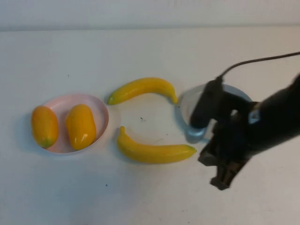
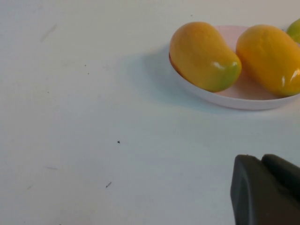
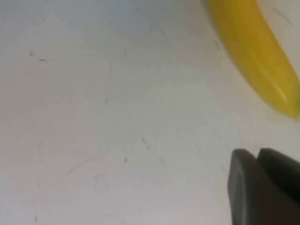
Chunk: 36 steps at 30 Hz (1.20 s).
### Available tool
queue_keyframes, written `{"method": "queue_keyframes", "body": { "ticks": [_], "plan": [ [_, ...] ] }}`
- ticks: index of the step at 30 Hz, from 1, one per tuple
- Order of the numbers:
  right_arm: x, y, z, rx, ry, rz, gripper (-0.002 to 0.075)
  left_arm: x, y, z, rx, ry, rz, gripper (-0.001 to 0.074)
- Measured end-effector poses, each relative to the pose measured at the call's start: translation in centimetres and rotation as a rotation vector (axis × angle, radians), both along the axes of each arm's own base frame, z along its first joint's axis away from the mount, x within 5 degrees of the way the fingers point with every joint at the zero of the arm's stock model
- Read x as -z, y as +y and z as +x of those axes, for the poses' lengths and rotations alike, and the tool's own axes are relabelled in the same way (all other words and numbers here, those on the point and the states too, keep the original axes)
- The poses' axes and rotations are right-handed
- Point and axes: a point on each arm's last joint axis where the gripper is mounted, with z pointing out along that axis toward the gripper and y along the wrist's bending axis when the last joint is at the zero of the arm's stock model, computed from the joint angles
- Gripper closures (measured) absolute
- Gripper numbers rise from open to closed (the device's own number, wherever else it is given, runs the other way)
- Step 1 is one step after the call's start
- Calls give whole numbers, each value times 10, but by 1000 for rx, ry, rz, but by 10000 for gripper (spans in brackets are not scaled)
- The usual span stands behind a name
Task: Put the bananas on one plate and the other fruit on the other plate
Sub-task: Put another type of fruit in the right plate
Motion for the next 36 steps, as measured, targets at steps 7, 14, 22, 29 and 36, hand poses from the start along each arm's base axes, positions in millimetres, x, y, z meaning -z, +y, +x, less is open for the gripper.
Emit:
{"method": "queue_keyframes", "body": {
  "ticks": [7, 14, 22, 29, 36],
  "plan": [
    [29, 74, 46, -202, 17, -48, 445, 0, 0, 0, 0, 0, 0, 733],
    [59, 106, 78, -304, 8, -100, 257, 0, 0, 0, 0, 0, 0, 733],
    [84, 110, 93, -347, 16, -161, 262, 0, 0, 0, 0, 0, 0, 733],
    [94, 110, 98, -364, -5, -192, 274, 0, 0, 0, 0, 0, 0, 734],
    [100, 111, 100, -396, -16, -206, 313, 0, 0, 0, 0, 0, 0, 734]
  ]
}}
